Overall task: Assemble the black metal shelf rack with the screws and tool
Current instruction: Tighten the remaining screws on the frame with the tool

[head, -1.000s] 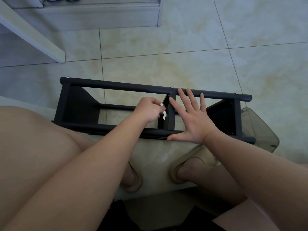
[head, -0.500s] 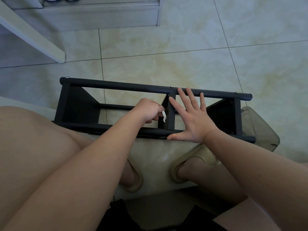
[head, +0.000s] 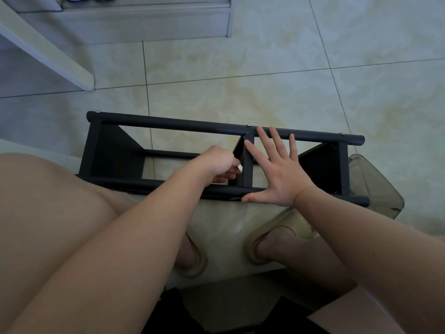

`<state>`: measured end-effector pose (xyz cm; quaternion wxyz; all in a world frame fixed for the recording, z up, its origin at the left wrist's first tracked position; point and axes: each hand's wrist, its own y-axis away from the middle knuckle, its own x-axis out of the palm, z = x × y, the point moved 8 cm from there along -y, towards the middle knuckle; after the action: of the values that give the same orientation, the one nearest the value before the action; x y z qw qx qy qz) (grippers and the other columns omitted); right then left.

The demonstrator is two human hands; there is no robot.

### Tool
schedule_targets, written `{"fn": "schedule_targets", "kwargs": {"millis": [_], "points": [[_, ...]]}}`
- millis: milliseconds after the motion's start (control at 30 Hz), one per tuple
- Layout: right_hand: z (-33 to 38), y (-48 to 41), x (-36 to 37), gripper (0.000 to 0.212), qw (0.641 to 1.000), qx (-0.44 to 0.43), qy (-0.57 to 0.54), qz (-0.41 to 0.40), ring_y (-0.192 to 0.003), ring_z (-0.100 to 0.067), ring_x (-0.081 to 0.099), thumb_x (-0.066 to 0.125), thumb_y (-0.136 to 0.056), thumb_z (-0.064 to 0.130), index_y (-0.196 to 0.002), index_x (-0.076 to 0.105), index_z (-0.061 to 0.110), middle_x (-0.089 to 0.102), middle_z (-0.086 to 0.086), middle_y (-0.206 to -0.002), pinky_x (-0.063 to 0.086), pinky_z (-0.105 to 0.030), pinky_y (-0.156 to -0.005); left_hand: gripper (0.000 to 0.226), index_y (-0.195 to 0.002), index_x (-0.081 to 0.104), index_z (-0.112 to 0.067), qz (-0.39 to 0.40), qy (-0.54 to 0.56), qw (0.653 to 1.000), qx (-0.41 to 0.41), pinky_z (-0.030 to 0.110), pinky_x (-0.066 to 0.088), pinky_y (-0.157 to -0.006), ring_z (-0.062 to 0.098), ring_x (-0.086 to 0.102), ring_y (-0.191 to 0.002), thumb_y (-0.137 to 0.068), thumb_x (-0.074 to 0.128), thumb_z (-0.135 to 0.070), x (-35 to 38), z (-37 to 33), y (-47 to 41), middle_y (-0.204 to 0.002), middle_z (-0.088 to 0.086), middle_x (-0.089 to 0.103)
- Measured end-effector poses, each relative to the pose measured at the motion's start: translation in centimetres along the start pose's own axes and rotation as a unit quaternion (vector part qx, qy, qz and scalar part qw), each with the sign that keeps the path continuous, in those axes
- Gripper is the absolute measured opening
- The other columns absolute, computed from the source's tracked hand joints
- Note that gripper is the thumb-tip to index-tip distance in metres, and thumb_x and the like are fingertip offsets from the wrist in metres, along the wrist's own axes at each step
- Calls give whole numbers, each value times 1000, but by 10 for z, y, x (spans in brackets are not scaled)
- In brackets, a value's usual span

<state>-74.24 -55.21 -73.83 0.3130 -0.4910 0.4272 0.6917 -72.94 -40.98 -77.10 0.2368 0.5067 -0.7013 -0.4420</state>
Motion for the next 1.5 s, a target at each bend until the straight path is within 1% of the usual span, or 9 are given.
{"fn": "schedule_targets", "kwargs": {"millis": [167, 367, 467, 633, 967, 1067, 1200, 1333, 1500], "points": [[0, 0, -1, 127, 1000, 1, 3, 5, -154, -33, -21, 32, -64, 102, -163, 0, 29, -16, -9, -170, -12, -66, -119, 16, -90, 61, -17, 18, -18, 1000, -10, 26, 47, -72, 9, 64, -72, -102, 49, -20, 2, 0, 1, -72, -6, 71], [0, 0, -1, 127, 1000, -1, 3, 4, -155, -34, -20, 30, -65, 102, -164, 2, 28, -14, -10, -170, -10, -68, -119, 21, -88, 59, -19, 31, -43, 999, 2, 28, 49, -79, 9, 62, -73, -102, 44, -17, 4, 1, -1, -78, -5, 70], [0, 0, 0, 127, 1000, 0, 5, 6, -155, -34, -20, 29, -64, 102, -164, 1, 28, -15, -9, -170, -10, -68, -119, 22, -87, 58, -19, 37, -48, 998, 11, 26, 48, -72, 9, 61, -71, -103, 43, -16, 3, 0, 0, -78, -4, 69], [0, 0, 0, 127, 1000, 0, 3, 7, -155, -34, -20, 30, -64, 102, -164, 1, 28, -15, -10, -170, -11, -67, -119, 25, -85, 56, -18, 55, -66, 996, 23, 25, 47, -70, 9, 60, -72, -104, 40, -13, 1, -1, 1, -80, -3, 68], [1, 1, -2, 127, 1000, 0, 3, 7, -155, -33, -21, 31, -65, 101, -164, 3, 27, -14, -10, -170, -10, -68, -119, 27, -85, 58, -17, 79, -107, 991, 30, 26, 46, -72, 11, 60, -73, -104, 41, -9, -2, 0, 1, -83, -1, 70], [1, 1, -3, 126, 1000, 0, 0, 6, -155, -33, -20, 30, -65, 101, -164, 3, 27, -14, -10, -170, -11, -67, -119, 28, -84, 59, -16, 86, -120, 989, 31, 26, 46, -69, 11, 61, -72, -104, 42, -7, -3, 2, -1, -82, -1, 71], [1, 1, -3, 127, 1000, 0, 2, 10, -154, -33, -21, 30, -65, 101, -164, 2, 27, -15, -10, -170, -10, -68, -119, 29, -84, 60, -16, 97, -149, 983, 38, 25, 45, -68, 9, 61, -71, -103, 43, -5, -3, 2, -1, -81, -3, 71], [2, 1, -3, 127, 1000, 3, 5, 14, -154, -33, -21, 30, -64, 100, -164, 2, 27, -15, -10, -170, -9, -68, -119, 30, -83, 62, -18, 103, -183, 976, 50, 28, 44, -74, 10, 62, -76, -102, 45, -4, -3, 2, 0, -82, -4, 72], [2, 2, -4, 127, 1000, 3, 7, 16, -154, -33, -22, 29, -64, 100, -164, 1, 27, -15, -10, -170, -10, -68, -119, 31, -80, 65, -19, 109, -227, 965, 75, 25, 45, -72, 9, 60, -77, -101, 49, -2, -2, 0, 2, -86, -3, 72]]}}
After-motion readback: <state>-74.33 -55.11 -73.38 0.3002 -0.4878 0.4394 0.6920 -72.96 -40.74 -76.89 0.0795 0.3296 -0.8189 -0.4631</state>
